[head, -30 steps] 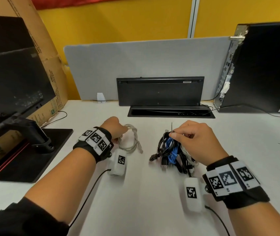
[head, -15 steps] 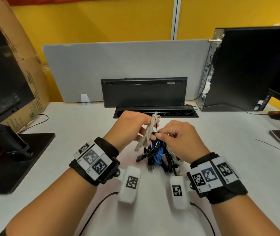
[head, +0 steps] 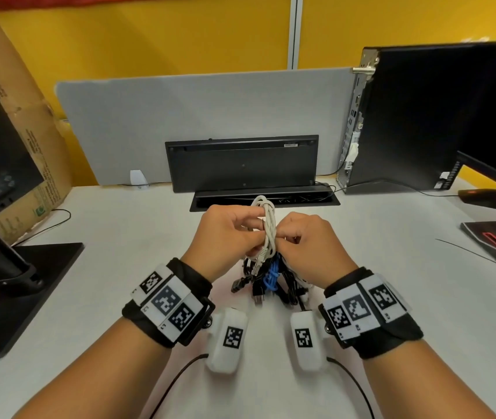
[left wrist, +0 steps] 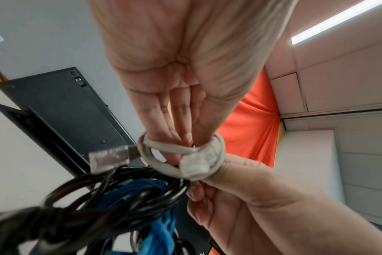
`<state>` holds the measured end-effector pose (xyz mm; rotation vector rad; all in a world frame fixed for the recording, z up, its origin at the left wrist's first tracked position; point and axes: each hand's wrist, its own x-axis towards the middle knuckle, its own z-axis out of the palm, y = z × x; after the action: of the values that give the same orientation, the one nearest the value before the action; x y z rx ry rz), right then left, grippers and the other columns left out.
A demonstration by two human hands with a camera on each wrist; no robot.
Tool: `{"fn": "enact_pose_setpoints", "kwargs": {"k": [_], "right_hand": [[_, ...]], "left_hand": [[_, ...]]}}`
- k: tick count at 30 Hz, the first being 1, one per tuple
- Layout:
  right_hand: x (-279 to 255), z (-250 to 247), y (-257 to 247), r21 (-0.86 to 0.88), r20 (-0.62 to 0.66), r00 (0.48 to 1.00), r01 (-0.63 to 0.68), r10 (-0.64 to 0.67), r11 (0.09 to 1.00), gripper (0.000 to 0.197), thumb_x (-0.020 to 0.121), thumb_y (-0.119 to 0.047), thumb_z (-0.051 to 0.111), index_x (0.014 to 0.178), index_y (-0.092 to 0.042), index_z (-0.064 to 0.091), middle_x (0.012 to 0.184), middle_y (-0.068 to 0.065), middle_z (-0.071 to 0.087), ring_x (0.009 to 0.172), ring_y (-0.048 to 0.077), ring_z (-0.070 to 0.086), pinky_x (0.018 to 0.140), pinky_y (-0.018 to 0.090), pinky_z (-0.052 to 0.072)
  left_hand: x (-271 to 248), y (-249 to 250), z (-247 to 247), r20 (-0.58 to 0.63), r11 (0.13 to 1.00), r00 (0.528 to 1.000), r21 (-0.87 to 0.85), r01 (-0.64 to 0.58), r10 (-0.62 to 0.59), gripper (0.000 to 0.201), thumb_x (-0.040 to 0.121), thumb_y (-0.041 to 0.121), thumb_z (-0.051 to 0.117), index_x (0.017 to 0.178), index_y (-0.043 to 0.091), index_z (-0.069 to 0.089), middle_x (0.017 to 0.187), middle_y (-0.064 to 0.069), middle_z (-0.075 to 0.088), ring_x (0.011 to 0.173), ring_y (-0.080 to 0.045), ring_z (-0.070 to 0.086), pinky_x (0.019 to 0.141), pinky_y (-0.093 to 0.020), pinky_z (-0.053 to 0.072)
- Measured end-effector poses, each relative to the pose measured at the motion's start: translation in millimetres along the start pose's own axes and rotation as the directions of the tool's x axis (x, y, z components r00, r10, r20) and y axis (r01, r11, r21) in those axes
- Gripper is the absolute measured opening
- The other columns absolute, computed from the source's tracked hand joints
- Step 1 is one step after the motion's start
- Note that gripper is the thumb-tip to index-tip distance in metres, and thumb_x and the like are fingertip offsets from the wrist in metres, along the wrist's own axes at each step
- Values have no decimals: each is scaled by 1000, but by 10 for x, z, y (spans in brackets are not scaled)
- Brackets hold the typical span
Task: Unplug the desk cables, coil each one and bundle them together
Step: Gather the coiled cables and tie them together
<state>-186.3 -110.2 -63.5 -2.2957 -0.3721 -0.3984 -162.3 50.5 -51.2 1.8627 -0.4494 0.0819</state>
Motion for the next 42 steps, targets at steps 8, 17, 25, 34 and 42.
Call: {"fn": "enact_pose_setpoints", "kwargs": {"k": [8,17,25,34,42], "right_hand": [[1,8,16,57,-22,999,-23,24,998,16,87,-15,67,75,-15,77,76,1,64,73,17,59,72,36,52],[-1,-5,44,92,-31,999,-34,37,995,11,85,-18,69,80,-14,79,75,-1,66,74,15,61,75,39,53],[10,-114,151,204,-47,987,-144,157,968,9,85,-19,71,85,-20,80,78,-11,70,73,3,65,76,28,54],[-28,-87,282,480,-17,926,-323,377,815,9,84,-13,73,77,-15,78,65,4,72,62,19,70,66,29,60],[0,4,224,567,62,916,-359,397,741,9,84,-7,72,77,-8,76,63,9,71,60,21,71,65,30,61]], "left_hand": [[2,-37,29,7,992,999,117,-43,42,12,83,7,73,93,10,79,80,1,75,69,-10,71,67,-26,60],[-5,5,37,-20,896,980,409,-173,199,10,84,12,72,77,11,78,68,3,70,64,-8,64,67,-26,55],[27,55,-16,21,815,990,566,-124,136,20,90,2,55,72,3,64,68,-5,61,63,-17,56,62,-32,50],[40,235,-97,145,657,988,740,-146,56,20,89,1,46,71,9,46,64,-1,43,55,-13,40,45,-18,28],[116,341,-50,218,552,975,809,-202,37,26,94,21,52,77,1,55,77,-16,59,63,-25,49,57,-33,41]]}}
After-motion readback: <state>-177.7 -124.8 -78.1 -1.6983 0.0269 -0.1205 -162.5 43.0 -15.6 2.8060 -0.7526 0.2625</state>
